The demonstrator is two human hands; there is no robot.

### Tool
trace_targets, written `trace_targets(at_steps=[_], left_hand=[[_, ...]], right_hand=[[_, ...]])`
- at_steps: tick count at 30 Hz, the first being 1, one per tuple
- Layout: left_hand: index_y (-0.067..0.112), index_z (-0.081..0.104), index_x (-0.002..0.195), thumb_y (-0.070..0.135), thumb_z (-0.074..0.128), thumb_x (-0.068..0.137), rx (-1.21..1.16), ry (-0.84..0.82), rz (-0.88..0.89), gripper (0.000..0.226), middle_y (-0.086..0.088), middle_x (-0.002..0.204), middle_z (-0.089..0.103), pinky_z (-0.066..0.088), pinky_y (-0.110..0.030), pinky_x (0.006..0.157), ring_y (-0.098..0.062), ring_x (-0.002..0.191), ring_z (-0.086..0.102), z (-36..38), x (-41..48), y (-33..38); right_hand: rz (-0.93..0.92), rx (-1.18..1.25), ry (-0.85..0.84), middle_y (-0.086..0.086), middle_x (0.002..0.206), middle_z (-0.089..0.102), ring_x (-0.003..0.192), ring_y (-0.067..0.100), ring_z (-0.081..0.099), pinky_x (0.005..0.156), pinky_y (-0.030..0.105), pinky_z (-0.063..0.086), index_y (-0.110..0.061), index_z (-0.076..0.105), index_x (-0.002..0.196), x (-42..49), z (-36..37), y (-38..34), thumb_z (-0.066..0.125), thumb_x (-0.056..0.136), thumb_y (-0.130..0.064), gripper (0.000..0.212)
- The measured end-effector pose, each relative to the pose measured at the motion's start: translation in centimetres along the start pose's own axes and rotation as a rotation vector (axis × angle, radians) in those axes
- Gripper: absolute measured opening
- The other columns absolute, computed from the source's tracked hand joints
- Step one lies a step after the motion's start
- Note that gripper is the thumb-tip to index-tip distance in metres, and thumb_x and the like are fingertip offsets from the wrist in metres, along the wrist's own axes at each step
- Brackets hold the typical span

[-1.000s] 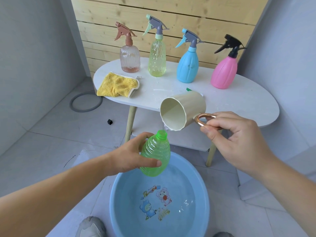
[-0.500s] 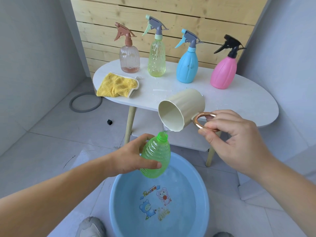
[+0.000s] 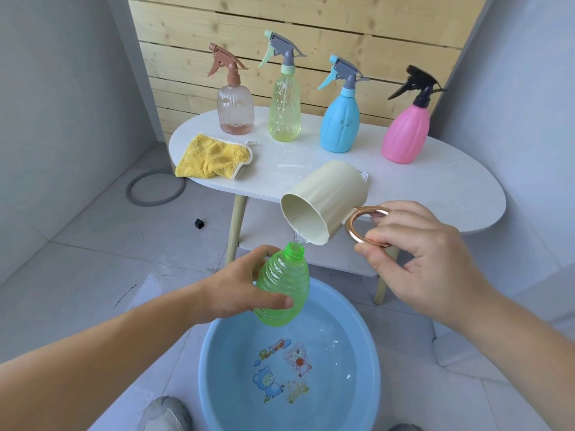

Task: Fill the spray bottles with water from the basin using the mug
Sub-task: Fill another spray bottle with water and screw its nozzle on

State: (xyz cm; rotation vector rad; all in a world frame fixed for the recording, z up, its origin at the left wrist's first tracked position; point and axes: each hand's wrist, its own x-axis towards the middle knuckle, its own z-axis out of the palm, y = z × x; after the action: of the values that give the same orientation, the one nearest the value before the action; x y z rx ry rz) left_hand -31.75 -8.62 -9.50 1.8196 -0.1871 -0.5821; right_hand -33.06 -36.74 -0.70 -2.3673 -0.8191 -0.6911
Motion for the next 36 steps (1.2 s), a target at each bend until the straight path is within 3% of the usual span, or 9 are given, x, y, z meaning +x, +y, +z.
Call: trace_targets(at_steps=[7, 12, 14, 17, 19, 25, 28, 31, 36], left_hand=[[0.034, 0.056, 0.131, 0.041, 0.091, 0.06, -0.003, -0.004, -0.001, 0.079, -0.004, 0.123, 0.069, 0.057, -0.054, 0.099, -0.02, 0.116, 0.068, 0.0, 0.0, 0.0], [0.034, 0.057, 0.131, 0.039, 0.092, 0.061, -0.029, -0.007, -0.019, 0.078, -0.006, 0.124, 0.067, 0.058, -0.059, 0.094, -0.024, 0.116, 0.068, 0.0, -0.1, 0.0], [0.035, 0.058, 0.13, 0.038, 0.092, 0.061, -0.03, -0.004, -0.023, 0.077, -0.006, 0.124, 0.068, 0.058, -0.06, 0.094, -0.025, 0.116, 0.068, 0.0, -0.1, -0.1], [0.035, 0.058, 0.129, 0.04, 0.092, 0.06, -0.019, -0.001, -0.037, 0.077, -0.006, 0.123, 0.068, 0.059, -0.058, 0.094, -0.024, 0.115, 0.068, 0.0, -0.3, -0.4], [0.036, 0.058, 0.13, 0.04, 0.092, 0.058, -0.013, 0.002, -0.044, 0.08, -0.005, 0.123, 0.068, 0.06, -0.055, 0.093, -0.023, 0.114, 0.069, 0.0, -0.5, -0.8], [0.035, 0.058, 0.131, 0.037, 0.093, 0.058, -0.015, 0.009, -0.064, 0.081, -0.001, 0.122, 0.071, 0.062, -0.048, 0.092, -0.018, 0.112, 0.071, 0.0, -0.8, -1.5], [0.034, 0.057, 0.131, 0.031, 0.093, 0.064, -0.017, 0.004, -0.079, 0.076, 0.001, 0.12, 0.072, 0.062, -0.046, 0.093, -0.017, 0.112, 0.071, 0.4, -0.8, -1.8], [0.032, 0.055, 0.135, 0.021, 0.092, 0.072, 0.0, -0.005, -0.09, 0.074, 0.003, 0.123, 0.072, 0.061, -0.032, 0.095, -0.011, 0.115, 0.069, 1.0, -0.8, -2.2], [0.032, 0.057, 0.136, 0.026, 0.093, 0.071, 0.048, -0.008, -0.102, 0.075, 0.009, 0.124, 0.072, 0.057, -0.024, 0.098, -0.005, 0.116, 0.068, 1.3, -0.7, -3.1]], right_hand=[[-0.098, -0.091, 0.008, -0.003, 0.075, 0.06, 0.104, 0.027, 0.06, 0.091, 0.025, 0.045, -0.01, 0.071, 0.077, 0.0, 0.1, 0.0, 0.062, 0.092, -0.025, 0.022], [-0.161, -0.133, -0.05, 0.0, 0.073, 0.059, 0.105, 0.028, 0.058, 0.092, 0.03, 0.046, -0.01, 0.07, 0.075, -0.1, 0.6, -0.2, 0.063, 0.092, -0.02, 0.021], [0.013, -0.024, -0.065, -0.002, 0.073, 0.061, 0.102, 0.02, 0.06, 0.089, 0.023, 0.045, -0.012, 0.07, 0.074, -0.5, 1.4, -0.8, 0.061, 0.092, -0.028, 0.025], [0.476, 0.335, -0.102, -0.004, 0.075, 0.069, 0.088, 0.01, 0.066, 0.079, 0.023, 0.049, -0.022, 0.07, 0.072, -1.0, 2.6, -1.8, 0.062, 0.094, -0.033, 0.026], [0.707, 0.436, -0.123, -0.004, 0.074, 0.073, 0.078, 0.015, 0.066, 0.074, 0.026, 0.048, -0.02, 0.072, 0.072, -1.5, 3.5, -1.6, 0.061, 0.096, -0.031, 0.028], [1.24, 0.818, -0.16, 0.002, 0.059, 0.065, 0.068, 0.017, 0.065, 0.093, 0.045, 0.057, -0.005, 0.067, 0.074, -4.2, 8.5, 0.9, 0.06, 0.099, -0.025, 0.033], [1.347, 0.809, -0.294, 0.001, 0.058, 0.065, 0.064, 0.016, 0.063, 0.093, 0.046, 0.057, -0.005, 0.067, 0.077, -6.4, 11.8, 2.7, 0.06, 0.099, -0.025, 0.031], [1.379, 0.686, -0.395, 0.004, 0.067, 0.07, 0.073, 0.02, 0.064, 0.092, 0.041, 0.058, -0.008, 0.07, 0.077, -8.6, 14.9, 4.5, 0.06, 0.098, -0.028, 0.031], [1.284, 0.492, -0.497, -0.004, 0.063, 0.071, 0.064, 0.016, 0.056, 0.071, 0.032, 0.05, -0.016, 0.071, 0.066, -10.7, 19.1, 7.3, 0.062, 0.095, -0.033, 0.034]])
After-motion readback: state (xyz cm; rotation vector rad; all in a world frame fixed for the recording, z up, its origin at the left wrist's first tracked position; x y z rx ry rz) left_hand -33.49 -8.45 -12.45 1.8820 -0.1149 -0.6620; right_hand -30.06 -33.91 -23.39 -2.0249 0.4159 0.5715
